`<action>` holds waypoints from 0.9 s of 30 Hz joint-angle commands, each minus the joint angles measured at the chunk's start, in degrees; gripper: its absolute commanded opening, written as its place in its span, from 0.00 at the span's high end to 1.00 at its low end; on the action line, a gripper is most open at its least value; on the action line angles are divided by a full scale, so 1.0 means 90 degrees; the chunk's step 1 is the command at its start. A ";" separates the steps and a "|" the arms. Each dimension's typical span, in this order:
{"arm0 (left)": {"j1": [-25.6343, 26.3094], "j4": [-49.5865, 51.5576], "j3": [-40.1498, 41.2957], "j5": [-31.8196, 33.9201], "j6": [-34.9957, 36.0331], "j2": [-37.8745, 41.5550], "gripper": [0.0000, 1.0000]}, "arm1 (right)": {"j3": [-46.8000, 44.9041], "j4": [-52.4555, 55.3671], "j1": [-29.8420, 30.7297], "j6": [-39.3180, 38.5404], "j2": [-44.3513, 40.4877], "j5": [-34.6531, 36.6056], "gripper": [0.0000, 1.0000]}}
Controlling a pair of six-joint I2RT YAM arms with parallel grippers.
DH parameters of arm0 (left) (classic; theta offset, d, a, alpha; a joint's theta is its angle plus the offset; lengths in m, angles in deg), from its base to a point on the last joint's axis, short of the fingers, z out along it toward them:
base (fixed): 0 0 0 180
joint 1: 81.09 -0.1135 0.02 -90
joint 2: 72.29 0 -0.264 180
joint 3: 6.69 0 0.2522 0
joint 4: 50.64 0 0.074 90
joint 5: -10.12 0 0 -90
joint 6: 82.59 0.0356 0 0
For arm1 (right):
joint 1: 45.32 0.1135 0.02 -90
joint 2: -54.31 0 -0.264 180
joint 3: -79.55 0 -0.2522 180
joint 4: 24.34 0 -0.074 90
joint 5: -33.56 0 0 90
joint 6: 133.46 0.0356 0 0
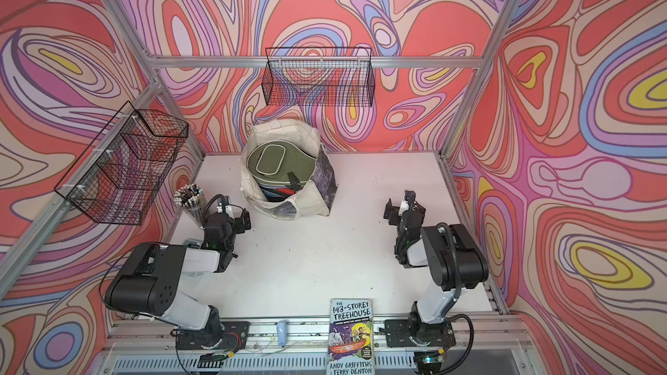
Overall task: Remove the ping pong set from the canvas bag
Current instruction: Adjust the canvas bag at the center of the board.
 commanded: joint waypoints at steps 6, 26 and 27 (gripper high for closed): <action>0.0006 -0.0173 -0.0063 -0.0037 0.0067 -0.0026 0.00 | 0.0043 -0.0134 0.0021 0.0017 -0.0017 0.0014 0.02; -0.0219 0.0034 -0.0142 -0.0413 -0.0080 -0.0005 0.00 | 0.0090 -0.0061 0.0024 0.0033 0.0013 0.0011 0.02; -0.0220 0.0034 -0.0135 -0.0409 -0.0083 -0.0002 0.00 | 0.0090 -0.0056 0.0025 0.0033 0.0013 0.0016 0.02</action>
